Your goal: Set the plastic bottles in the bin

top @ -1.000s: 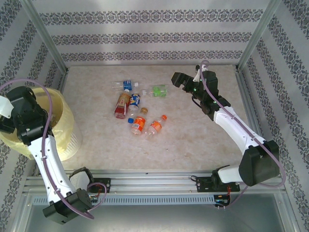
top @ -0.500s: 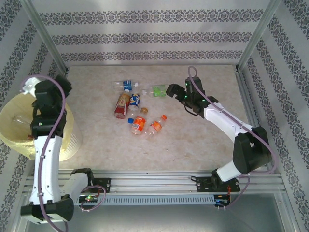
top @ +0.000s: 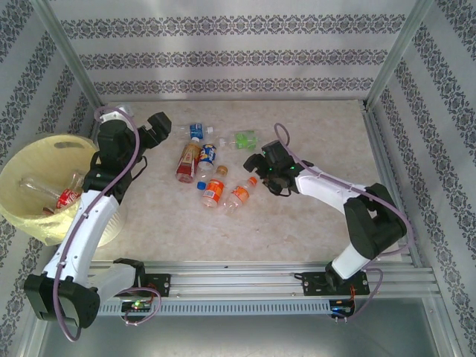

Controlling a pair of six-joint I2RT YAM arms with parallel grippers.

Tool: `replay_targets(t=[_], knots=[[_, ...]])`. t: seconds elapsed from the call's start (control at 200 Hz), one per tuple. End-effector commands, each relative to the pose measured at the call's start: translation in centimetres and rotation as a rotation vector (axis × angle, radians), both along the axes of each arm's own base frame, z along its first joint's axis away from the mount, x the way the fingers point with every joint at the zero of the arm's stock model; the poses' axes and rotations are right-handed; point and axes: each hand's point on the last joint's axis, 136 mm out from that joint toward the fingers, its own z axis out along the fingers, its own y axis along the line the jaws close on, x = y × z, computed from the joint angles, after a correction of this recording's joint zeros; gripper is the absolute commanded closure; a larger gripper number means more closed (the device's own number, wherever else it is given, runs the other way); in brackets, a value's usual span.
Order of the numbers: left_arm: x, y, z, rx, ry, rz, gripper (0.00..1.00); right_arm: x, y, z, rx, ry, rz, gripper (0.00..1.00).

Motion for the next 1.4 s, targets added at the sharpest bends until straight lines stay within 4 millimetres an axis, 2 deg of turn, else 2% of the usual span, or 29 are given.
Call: replay_targets(t=[0.0,0.225,0.385,0.55,0.63,0.69,0.784,0.884,1.074,1.219,1.399], knots=[[-0.4,-2.7,3.3,-0.034,-0.135,-0.145,0.00,0.0,1.0,-1.5,0.047,0.050,-0.072,0.03],[-0.6,-2.6,2.2,-0.008,-0.113,-0.144,0.00,0.3,3.3,-3.2,0.063,0.089,-0.071,0.09],[-0.4,-2.6,1.7,0.001,-0.098,-0.147,0.00,-0.7,3.7,-4.7,0.061,0.154,-0.085,0.13],[0.0,-2.7,1.2,0.005,-0.075,-0.154,0.00,-1.0,5.0,-5.5,0.084,0.186,-0.057,0.19],[0.1,-3.0,1.0,0.004,-0.066,-0.168,0.00,-1.0,5.3,-5.7,0.089,0.190,-0.053,0.25],[0.3,-3.3,0.7,0.002,-0.057,-0.185,0.00,-0.8,5.3,-5.8,0.100,0.177,-0.057,0.33],[0.5,-4.0,0.3,-0.004,-0.037,-0.222,0.00,-0.4,5.3,-5.4,0.106,0.140,-0.055,0.42],[0.7,-4.9,-0.3,-0.016,-0.007,-0.275,0.00,-0.1,5.0,-4.8,0.096,0.109,-0.050,0.43],[0.3,-6.9,-2.0,0.026,0.029,-0.341,0.00,1.1,4.5,-2.3,0.103,-0.014,-0.049,0.51],[-0.6,-10.0,-4.7,0.117,0.097,-0.447,0.00,1.8,3.7,-0.4,0.096,-0.095,-0.059,0.53],[-2.0,-13.6,-9.6,0.255,0.215,-0.563,0.00,2.8,1.5,1.1,0.106,-0.174,-0.109,0.53]])
